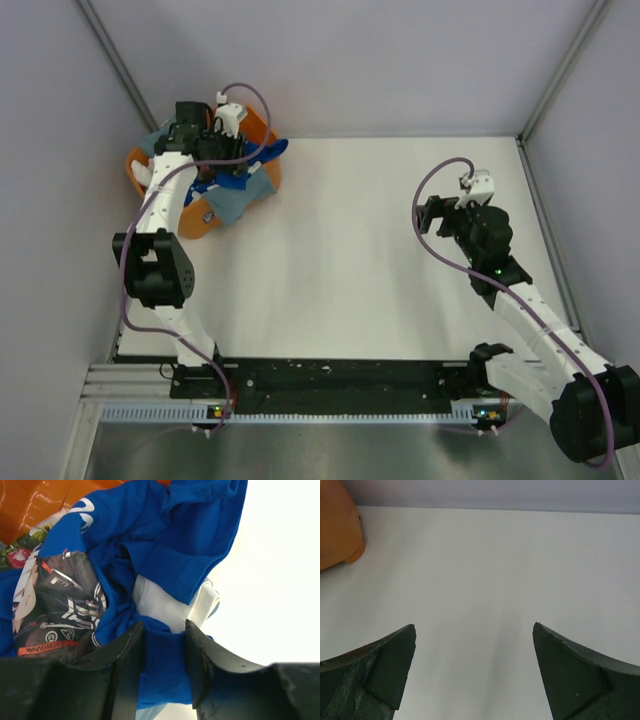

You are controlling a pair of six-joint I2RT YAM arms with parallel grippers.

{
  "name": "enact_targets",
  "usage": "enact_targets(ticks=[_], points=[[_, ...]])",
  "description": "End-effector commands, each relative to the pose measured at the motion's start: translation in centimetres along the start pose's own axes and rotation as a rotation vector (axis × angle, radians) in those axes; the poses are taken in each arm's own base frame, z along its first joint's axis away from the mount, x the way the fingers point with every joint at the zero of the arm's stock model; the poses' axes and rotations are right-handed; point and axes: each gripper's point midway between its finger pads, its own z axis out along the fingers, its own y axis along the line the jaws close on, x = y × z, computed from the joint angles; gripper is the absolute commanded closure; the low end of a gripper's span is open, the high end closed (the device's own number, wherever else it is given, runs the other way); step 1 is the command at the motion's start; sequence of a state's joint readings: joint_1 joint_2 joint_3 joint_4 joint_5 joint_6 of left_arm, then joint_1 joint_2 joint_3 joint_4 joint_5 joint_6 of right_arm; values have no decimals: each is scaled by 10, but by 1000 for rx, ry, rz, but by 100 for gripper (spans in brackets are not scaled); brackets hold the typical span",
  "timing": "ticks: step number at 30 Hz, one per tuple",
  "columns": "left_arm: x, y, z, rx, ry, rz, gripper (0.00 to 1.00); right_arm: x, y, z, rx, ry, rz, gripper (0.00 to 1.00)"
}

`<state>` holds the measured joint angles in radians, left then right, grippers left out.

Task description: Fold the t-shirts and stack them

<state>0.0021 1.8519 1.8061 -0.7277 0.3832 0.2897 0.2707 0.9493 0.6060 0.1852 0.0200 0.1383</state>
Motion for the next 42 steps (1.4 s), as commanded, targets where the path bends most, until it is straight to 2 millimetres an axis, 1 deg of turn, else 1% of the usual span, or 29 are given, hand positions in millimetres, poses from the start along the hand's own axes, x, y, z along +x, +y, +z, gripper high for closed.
enact_targets(ticks=[1, 2, 3, 4, 5, 9, 12, 15, 16, 17, 18, 19, 21, 23, 25, 26, 28, 29, 30, 31, 32, 33, 34, 35, 36, 38, 39, 41, 42], points=[[0, -2, -17, -15, 23, -1, 64, -17, 3, 1, -11, -39, -13, 2], [-2, -1, -19, -22, 24, 3, 71, -17, 3, 1, -11, -40, -15, 2], [-4, 0, -21, -30, 22, 4, 81, -18, 3, 0, -8, -44, -15, 2], [-7, 3, -23, -46, 13, 9, 97, -19, 3, -1, -9, -48, -15, 2], [-11, 5, -27, -64, -1, 15, 100, -20, 2, -1, -8, -52, -16, 2], [-33, 16, -46, -151, -73, 53, 100, -24, 5, -2, -16, -57, -13, 2], [-59, 25, -73, -242, -153, 94, 100, -28, 8, -3, -29, -63, -12, 2], [-90, 29, -112, -334, -262, 139, 100, -36, 22, -3, -97, -77, -21, 3], [-106, 27, -133, -360, -323, 163, 100, -41, 31, -4, -142, -95, -34, 3], [-116, 25, -147, -379, -364, 179, 100, -48, 44, -6, -204, -120, -57, 3], [-128, 21, -165, -396, -411, 195, 100, -54, 61, -8, -283, -142, -86, 3], [-137, 15, -181, -400, -452, 214, 100, -65, 83, -12, -372, -183, -135, 3], [-152, 2, -212, -400, -526, 250, 100, -90, 121, -14, -477, -267, -266, 2], [-165, -13, -239, -379, -583, 281, 100, -117, 159, -10, -571, -317, -318, 1], [-171, -29, -254, -336, -622, 307, 100, -152, 196, -3, -681, -359, -298, 2], [-172, -36, -260, -312, -639, 318, 100, -161, 213, 6, -731, -366, -279, 2], [-173, -51, -271, -263, -668, 327, 100, -188, 246, 19, -813, -430, -260, 2], [-174, -59, -276, -236, -682, 335, 100, -191, 265, 27, -850, -452, -266, 2], [-174, -66, -279, -210, -692, 343, 100, -200, 281, 31, -885, -487, -274, 2], [-173, -70, -282, -194, -698, 344, 100, -192, 302, 43, -935, -487, -279, 1], [-173, -74, -283, -177, -701, 346, 100, -193, 321, 48, -982, -498, -278, 1], [-171, -78, -284, -162, -701, 344, 100, -198, 338, 47, -1037, -517, -277, 1], [-170, -82, -285, -143, -701, 341, 100, -193, 355, 51, -1088, -512, -272, 1], [-168, -86, -284, -119, -699, 343, 100, -193, 370, 52, -1125, -517, -269, 1], [-167, -89, -284, -104, -698, 342, 100, -186, 385, 56, -1152, -507, -267, 1], [-165, -95, -284, -71, -698, 342, 100, -183, 407, 59, -1188, -514, -270, 1], [-164, -98, -285, -63, -701, 341, 100, -175, 417, 62, -1203, -502, -267, 1], [-162, -100, -283, -47, -696, 336, 100, -173, 432, 61, -1225, -501, -249, 1], [-161, -101, -282, -35, -694, 332, 100, -167, 438, 65, -1223, -482, -237, 1]])
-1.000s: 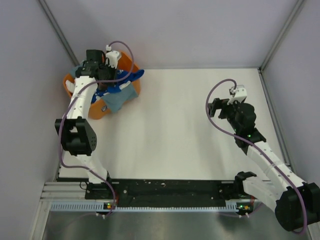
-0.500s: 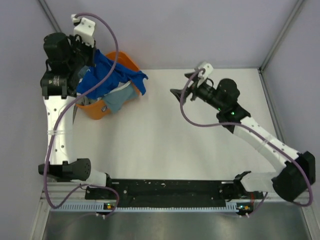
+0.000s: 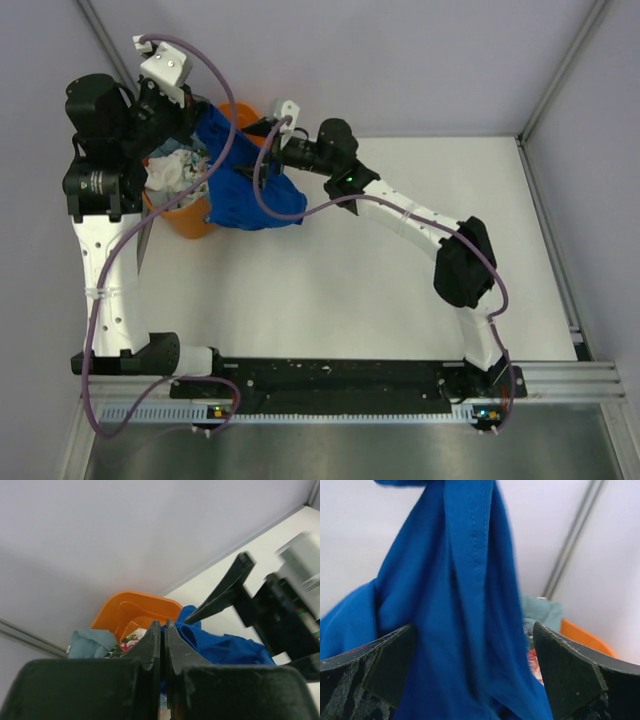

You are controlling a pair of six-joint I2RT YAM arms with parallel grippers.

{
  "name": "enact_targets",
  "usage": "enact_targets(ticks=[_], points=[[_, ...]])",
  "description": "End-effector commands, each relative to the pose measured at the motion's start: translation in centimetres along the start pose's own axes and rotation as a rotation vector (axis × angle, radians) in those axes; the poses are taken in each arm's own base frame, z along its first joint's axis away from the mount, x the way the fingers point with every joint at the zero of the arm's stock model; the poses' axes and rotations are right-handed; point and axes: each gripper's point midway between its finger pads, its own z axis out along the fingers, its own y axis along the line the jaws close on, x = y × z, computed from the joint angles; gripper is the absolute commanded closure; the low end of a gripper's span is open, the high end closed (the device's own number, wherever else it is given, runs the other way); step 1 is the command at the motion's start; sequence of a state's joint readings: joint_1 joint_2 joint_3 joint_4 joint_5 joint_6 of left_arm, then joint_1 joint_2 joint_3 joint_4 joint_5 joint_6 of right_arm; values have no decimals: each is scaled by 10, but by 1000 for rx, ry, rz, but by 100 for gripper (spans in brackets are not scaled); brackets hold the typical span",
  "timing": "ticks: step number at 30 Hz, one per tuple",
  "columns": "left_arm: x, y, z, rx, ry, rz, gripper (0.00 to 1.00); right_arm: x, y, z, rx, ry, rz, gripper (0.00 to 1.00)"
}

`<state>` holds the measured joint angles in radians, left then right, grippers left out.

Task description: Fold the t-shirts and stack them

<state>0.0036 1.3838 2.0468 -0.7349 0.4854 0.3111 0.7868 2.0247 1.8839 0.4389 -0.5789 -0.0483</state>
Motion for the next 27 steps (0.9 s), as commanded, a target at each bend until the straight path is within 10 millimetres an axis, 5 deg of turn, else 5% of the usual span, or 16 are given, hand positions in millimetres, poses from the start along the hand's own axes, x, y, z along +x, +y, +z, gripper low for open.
enact_targets(ticks=[1, 3, 6, 7, 8, 12, 14, 16, 20, 23, 27], points=[[-16, -14, -4, 66, -63, -11, 100, -31, 26, 30, -77, -84, -1, 1], [-15, -19, -4, 93, -64, -23, 100, -21, 28, 39, -63, -61, 27, 12], [-17, -21, -7, 100, -71, -22, 100, -15, 22, 39, -30, -19, 79, 57], [-17, -21, -7, 96, -70, -21, 100, -17, 21, 36, -15, -5, 78, 85], [-17, -21, -9, 91, -70, -15, 100, -21, 19, 32, 9, 2, 79, 100], [-11, -27, -7, 128, -63, -11, 98, -58, 12, 0, 81, 5, 15, 100], [-6, -36, -6, 178, -60, -10, 74, -78, 8, -22, 111, 3, 9, 100], [1, -43, -3, 221, -53, -17, 37, -99, 1, -48, 142, -2, 3, 100], [14, -44, 3, 232, -31, -21, 8, -140, -20, -109, 250, -5, -1, 100], [31, -44, 11, 240, 1, -20, 6, -138, -45, -159, 400, 50, 49, 100], [66, -70, 27, 297, 75, 20, 7, -89, -78, -233, 664, 167, 144, 100]])
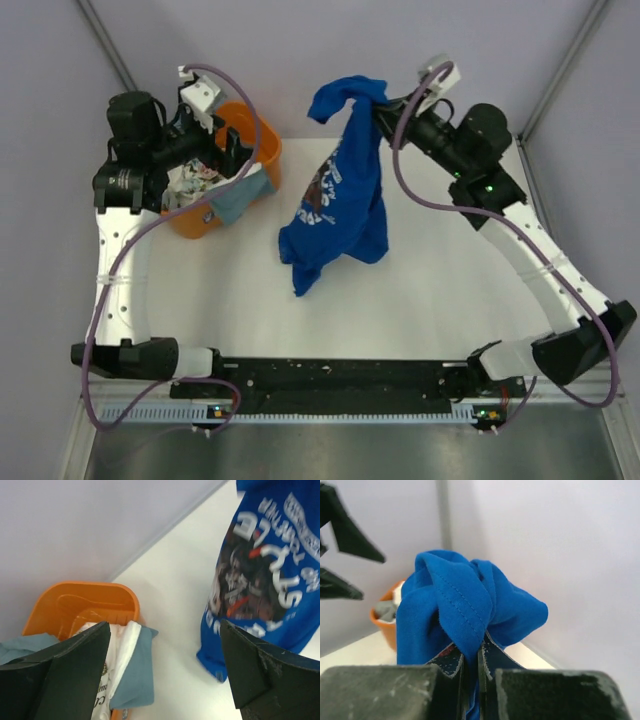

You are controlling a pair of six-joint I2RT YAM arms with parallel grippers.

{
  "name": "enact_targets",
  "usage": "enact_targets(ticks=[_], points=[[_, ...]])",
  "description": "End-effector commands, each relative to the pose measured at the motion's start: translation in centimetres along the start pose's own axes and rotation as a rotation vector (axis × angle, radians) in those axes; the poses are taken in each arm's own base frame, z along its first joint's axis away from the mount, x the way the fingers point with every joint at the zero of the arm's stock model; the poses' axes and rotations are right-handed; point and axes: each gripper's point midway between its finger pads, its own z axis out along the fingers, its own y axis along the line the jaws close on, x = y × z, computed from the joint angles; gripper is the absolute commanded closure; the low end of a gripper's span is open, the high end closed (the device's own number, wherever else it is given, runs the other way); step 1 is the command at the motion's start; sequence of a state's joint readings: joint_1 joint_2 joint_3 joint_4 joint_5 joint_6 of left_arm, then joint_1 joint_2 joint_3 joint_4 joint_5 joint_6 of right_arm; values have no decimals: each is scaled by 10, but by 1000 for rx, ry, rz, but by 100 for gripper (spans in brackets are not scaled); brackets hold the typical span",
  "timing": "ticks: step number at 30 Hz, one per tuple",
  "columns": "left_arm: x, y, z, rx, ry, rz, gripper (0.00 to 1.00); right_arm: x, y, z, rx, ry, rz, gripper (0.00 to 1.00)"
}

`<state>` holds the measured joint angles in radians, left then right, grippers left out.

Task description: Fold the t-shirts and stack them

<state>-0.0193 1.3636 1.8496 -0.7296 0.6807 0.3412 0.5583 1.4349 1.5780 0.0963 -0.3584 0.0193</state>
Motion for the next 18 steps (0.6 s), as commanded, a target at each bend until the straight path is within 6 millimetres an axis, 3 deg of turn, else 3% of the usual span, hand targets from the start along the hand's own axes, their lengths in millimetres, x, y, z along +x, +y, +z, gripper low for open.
enact_targets(ticks=[1, 9, 14, 18], points=[[23, -23, 20, 57, 47, 105, 7, 54, -59, -54, 277, 133, 138, 100], [131, -144, 72, 393, 293, 210, 16, 194, -159, -165, 697, 407, 456, 100], [201, -228, 96, 620, 421, 302, 22, 244, -208, -223, 887, 496, 524, 100], [239, -262, 114, 709, 481, 330, 19, 269, -235, -240, 942, 550, 616, 100]])
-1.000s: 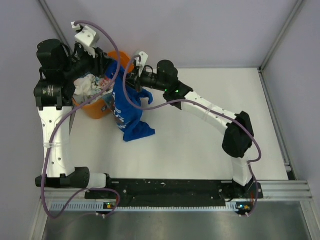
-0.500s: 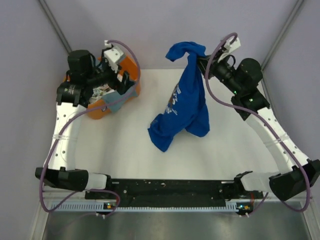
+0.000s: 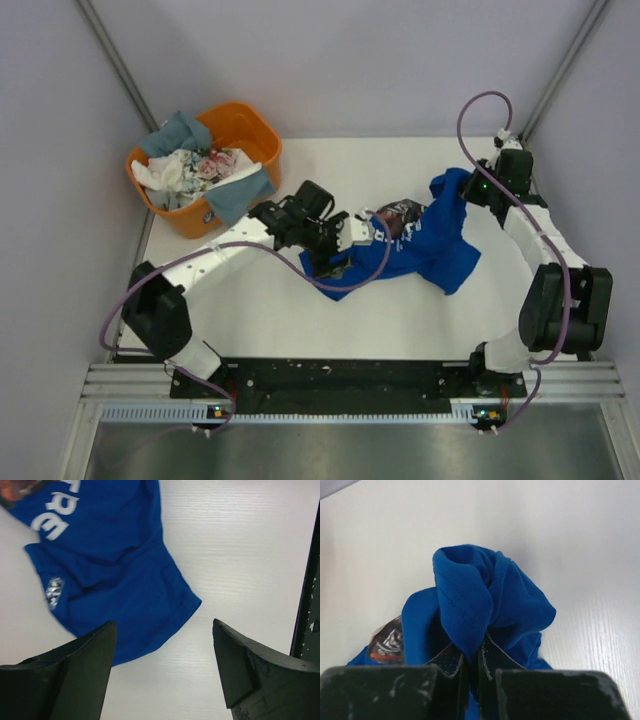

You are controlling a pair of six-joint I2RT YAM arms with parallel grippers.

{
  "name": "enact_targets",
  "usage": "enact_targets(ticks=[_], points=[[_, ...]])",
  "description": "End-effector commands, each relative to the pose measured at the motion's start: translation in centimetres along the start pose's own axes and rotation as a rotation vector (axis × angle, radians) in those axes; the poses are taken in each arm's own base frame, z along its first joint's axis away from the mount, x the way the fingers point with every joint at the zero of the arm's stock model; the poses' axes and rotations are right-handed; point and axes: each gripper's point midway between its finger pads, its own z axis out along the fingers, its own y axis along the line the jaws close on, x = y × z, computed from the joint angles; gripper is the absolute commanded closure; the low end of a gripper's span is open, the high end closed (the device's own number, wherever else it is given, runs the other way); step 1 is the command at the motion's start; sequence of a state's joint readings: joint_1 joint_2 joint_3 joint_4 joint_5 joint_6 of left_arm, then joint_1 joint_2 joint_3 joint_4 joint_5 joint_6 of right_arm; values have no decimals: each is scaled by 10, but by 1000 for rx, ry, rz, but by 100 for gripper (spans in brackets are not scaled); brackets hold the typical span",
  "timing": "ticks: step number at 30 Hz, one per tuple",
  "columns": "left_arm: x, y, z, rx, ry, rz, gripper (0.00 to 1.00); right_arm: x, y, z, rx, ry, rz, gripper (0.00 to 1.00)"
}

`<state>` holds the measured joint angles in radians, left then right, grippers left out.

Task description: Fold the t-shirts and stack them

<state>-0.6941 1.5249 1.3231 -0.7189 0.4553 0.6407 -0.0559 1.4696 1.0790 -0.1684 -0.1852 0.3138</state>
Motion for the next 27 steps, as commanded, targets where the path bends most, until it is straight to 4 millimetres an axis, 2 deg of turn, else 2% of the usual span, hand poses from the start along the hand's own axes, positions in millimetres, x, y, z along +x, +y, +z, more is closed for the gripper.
enact_targets(ticks=[1, 5, 8, 11, 14, 18, 19, 20, 21, 23, 24, 25, 26, 27], points=[[7, -2, 44, 29, 36, 83, 17, -19, -17, 17, 14, 16, 78, 100], [32, -7, 81, 74, 102, 109, 14, -6, -22, 29, 15, 62, 89, 100], [53, -21, 99, 128, 151, 123, 13, 1, -27, 31, 28, 77, 83, 100], [67, -31, 110, 172, 170, 120, 13, 5, -30, 30, 39, 81, 78, 100], [82, -33, 118, 177, 209, 112, 13, 8, -30, 30, 38, 89, 80, 100], [89, -34, 119, 176, 265, 109, 16, 10, -30, 28, 35, 92, 79, 100], [92, -33, 120, 169, 274, 107, 21, 8, -30, 28, 36, 89, 75, 100], [93, -30, 120, 154, 283, 108, 33, 9, -31, 27, 41, 90, 77, 100], [96, -28, 121, 141, 297, 107, 39, 8, -30, 26, 38, 86, 75, 100], [101, -26, 122, 134, 328, 103, 61, 7, -29, 24, 37, 82, 72, 100], [104, -25, 121, 134, 341, 100, 73, 6, -28, 22, 36, 81, 70, 100], [104, -23, 120, 121, 350, 101, 89, 6, -27, 19, 36, 79, 68, 100], [103, -18, 119, 100, 355, 99, 100, 5, -27, 17, 37, 77, 66, 100], [100, -9, 116, 55, 358, 101, 100, 2, -25, 14, 35, 72, 65, 100]])
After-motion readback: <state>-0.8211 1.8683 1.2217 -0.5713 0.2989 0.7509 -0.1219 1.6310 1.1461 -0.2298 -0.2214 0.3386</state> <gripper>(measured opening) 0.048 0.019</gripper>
